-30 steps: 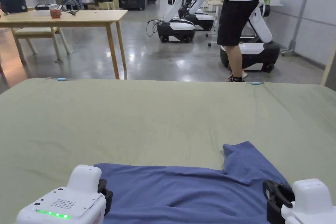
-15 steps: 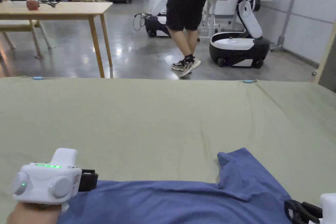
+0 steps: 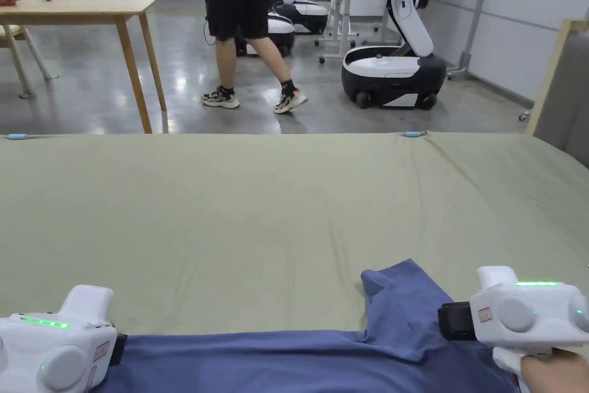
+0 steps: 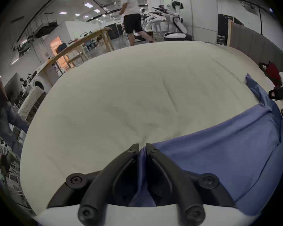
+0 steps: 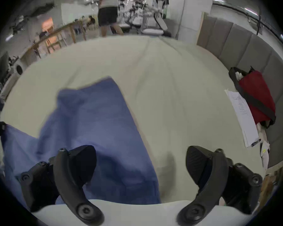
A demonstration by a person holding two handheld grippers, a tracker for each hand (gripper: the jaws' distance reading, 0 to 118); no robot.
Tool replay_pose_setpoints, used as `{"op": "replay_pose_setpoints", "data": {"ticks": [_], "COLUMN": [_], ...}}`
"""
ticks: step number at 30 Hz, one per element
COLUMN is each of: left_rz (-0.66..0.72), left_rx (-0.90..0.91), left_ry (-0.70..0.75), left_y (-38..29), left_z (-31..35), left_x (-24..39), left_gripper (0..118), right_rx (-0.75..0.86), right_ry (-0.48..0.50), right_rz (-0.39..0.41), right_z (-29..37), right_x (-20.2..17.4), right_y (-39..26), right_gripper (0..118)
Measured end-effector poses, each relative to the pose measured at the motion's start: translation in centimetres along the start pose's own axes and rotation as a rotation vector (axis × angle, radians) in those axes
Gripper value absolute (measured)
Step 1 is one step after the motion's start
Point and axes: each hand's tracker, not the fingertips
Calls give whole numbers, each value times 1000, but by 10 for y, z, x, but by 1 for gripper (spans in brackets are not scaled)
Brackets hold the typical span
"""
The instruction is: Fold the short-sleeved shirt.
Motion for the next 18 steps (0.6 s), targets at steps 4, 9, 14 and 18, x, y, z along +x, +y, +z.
{"op": "replay_pose_setpoints", "data": {"ticks": [4, 9, 14, 18], "left_rz": [18, 81, 121, 165], "left_rx": [-9, 6, 95, 226], "left_ry": [-5, -33, -73, -118], "left_y": [-2, -7, -9, -31], "left_z": [2, 13, 69, 143], "left_x": [-4, -7, -20, -30], "left_gripper": [7, 6, 6, 6], "right_rx": [24, 37, 221, 383], "right_ry": [-6, 92, 140, 191], "right_rz": [-29, -53, -32, -31], "right_z": [7, 31, 104, 188], "right_x": [-14, -16, 1, 24], "right_y": [-17, -26, -39, -79], "right_gripper": [71, 2, 2, 2]}}
